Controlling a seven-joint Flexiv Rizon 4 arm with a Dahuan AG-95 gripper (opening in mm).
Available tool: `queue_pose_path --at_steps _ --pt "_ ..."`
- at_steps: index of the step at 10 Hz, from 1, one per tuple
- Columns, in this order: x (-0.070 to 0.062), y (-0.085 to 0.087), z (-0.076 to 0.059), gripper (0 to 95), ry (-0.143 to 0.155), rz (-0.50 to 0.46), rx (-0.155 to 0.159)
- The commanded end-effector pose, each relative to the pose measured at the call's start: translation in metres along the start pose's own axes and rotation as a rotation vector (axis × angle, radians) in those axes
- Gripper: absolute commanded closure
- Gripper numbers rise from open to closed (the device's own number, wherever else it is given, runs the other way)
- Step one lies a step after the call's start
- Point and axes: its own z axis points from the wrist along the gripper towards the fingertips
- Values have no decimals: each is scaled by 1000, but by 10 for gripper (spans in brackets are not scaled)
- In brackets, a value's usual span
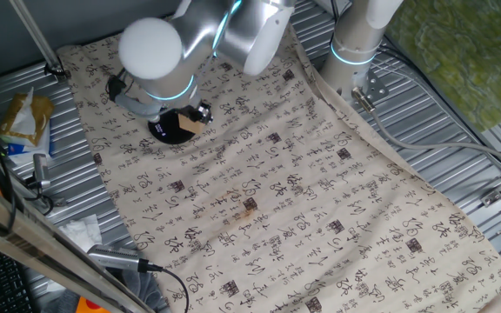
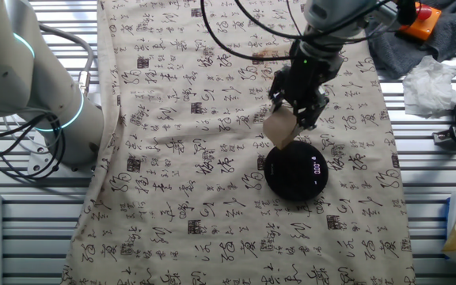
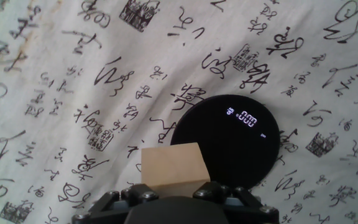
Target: Place the block on the scale
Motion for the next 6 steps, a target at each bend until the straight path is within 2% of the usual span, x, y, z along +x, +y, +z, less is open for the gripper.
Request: queue_pose_path --at_steps 1,3,6 --pt "0 -1 1 950 41 -29 54" --pt "1 -3 6 950 59 -50 86" --pt "7 -10 13 950 41 -62 99"
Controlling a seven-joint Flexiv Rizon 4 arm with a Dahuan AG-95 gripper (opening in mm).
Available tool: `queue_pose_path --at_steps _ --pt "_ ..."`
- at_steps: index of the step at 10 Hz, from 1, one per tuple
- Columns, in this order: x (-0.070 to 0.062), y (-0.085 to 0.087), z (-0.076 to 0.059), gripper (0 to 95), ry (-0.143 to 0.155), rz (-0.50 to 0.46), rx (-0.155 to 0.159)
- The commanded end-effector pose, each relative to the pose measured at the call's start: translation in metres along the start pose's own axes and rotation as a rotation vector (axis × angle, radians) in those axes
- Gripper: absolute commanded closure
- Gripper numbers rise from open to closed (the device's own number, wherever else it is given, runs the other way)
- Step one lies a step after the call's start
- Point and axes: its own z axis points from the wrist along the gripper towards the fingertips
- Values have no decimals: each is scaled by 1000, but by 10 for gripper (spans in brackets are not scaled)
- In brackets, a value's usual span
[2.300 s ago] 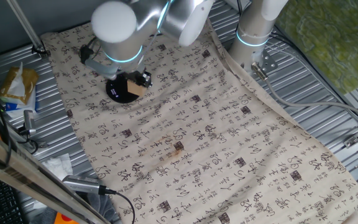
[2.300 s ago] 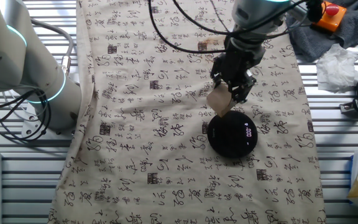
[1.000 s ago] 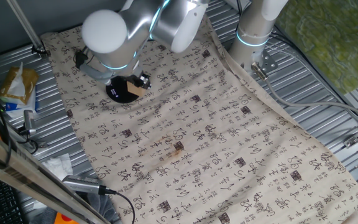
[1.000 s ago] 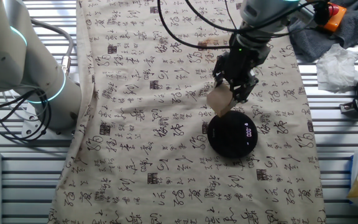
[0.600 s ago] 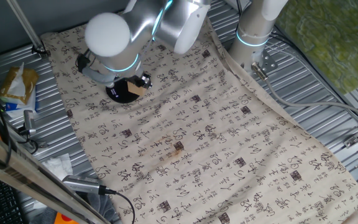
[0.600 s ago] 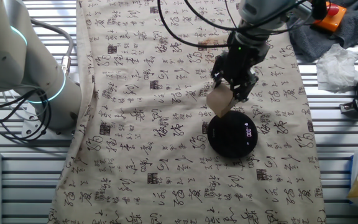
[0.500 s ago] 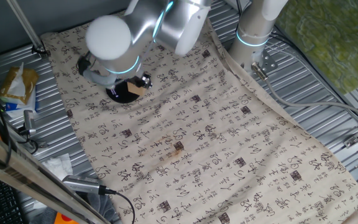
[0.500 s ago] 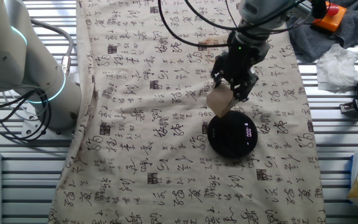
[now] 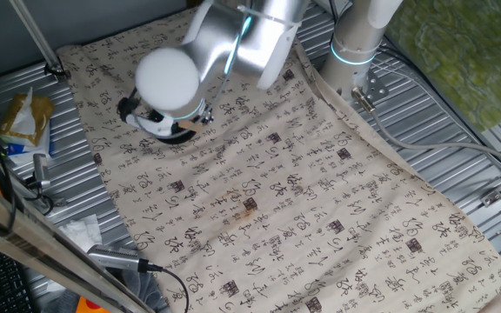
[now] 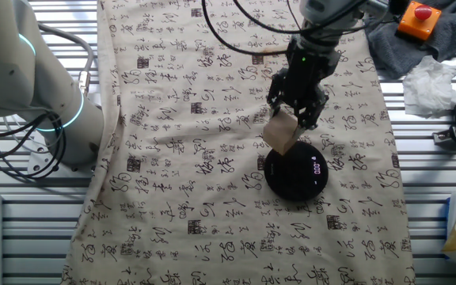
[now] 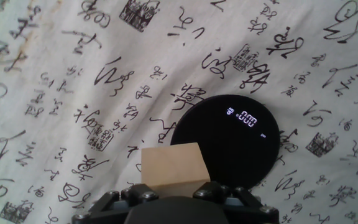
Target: Place the block on the scale
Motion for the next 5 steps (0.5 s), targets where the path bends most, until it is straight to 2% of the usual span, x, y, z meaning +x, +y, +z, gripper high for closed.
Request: queue_pose_path --at_steps 1,5 --pt "7 -4 1 950 -14 -14 6" --pt "9 -19 5 950 -26 -44 16"
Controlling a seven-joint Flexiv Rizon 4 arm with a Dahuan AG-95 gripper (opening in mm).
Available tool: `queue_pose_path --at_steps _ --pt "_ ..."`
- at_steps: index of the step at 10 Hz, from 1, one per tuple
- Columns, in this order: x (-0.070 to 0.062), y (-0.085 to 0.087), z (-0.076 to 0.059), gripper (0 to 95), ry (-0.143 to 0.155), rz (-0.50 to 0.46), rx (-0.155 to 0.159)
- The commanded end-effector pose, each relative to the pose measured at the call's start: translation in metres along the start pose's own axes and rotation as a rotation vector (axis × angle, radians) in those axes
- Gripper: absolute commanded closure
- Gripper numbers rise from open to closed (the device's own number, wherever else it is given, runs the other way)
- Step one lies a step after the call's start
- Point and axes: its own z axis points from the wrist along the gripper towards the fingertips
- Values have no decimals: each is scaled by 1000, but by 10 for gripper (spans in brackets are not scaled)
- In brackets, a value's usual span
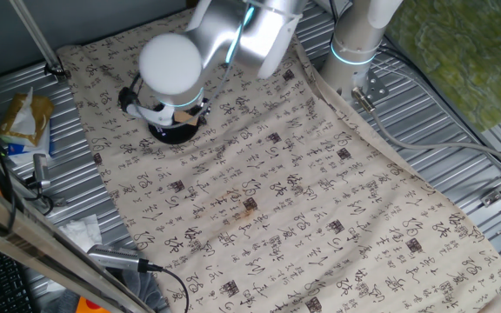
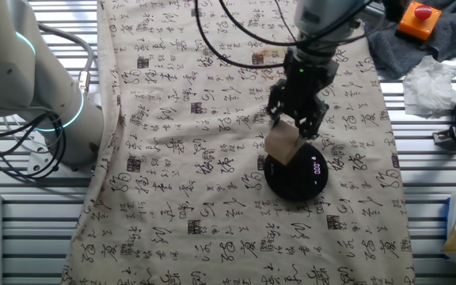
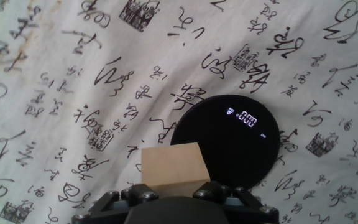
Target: Place the block on the scale
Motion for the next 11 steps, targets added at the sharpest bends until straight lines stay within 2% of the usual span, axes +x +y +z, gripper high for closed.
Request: queue_pose_path --at_steps 1,5,9,11 --pt "0 -6 3 950 -9 -7 4" --pt "-2 -18 10 950 -21 -13 4" --pt "-7 -32 19 950 -35 -32 19" --pt "-8 -34 22 950 -39 -34 23"
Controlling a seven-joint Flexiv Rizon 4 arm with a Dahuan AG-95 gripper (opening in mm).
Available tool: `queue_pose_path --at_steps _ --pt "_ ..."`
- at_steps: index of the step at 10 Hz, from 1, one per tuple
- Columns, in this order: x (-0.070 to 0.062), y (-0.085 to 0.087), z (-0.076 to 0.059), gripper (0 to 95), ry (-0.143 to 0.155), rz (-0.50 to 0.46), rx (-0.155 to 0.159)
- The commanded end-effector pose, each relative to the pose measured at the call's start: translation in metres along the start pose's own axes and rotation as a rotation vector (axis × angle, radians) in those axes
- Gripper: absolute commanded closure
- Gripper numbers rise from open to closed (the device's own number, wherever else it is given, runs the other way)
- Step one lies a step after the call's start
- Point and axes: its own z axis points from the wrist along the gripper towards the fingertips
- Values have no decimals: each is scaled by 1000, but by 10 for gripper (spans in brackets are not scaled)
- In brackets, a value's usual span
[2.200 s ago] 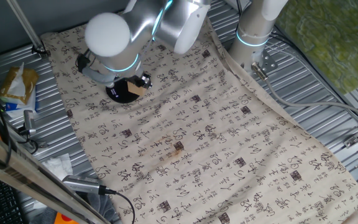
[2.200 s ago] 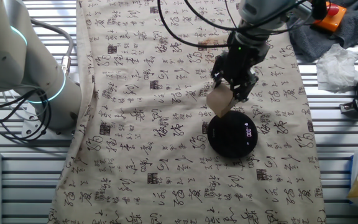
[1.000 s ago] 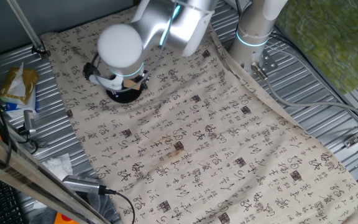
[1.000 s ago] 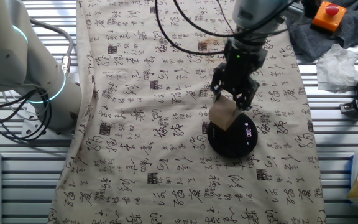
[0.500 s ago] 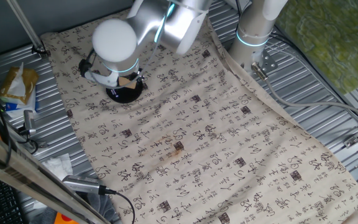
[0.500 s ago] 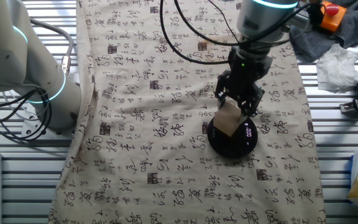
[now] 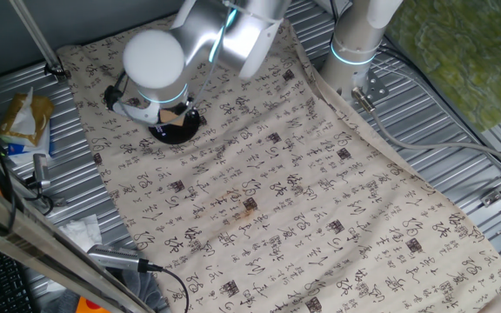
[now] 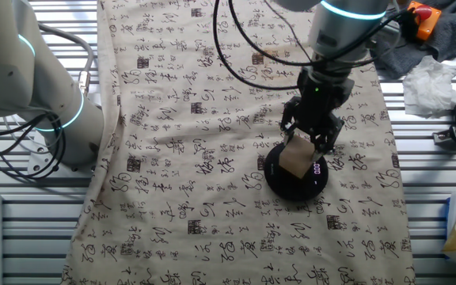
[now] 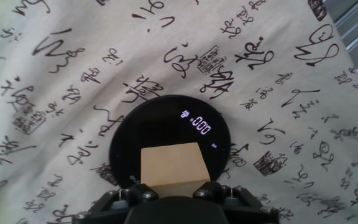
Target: Place the block on the scale
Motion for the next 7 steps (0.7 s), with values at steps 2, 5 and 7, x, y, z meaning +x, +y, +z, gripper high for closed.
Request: queue_pose_path --at_steps 2,5,7 --pt "-2 -2 3 950 0 3 3" --pt "-6 -3 9 950 -9 13 4" --pt "-8 -2 13 950 -14 17 5"
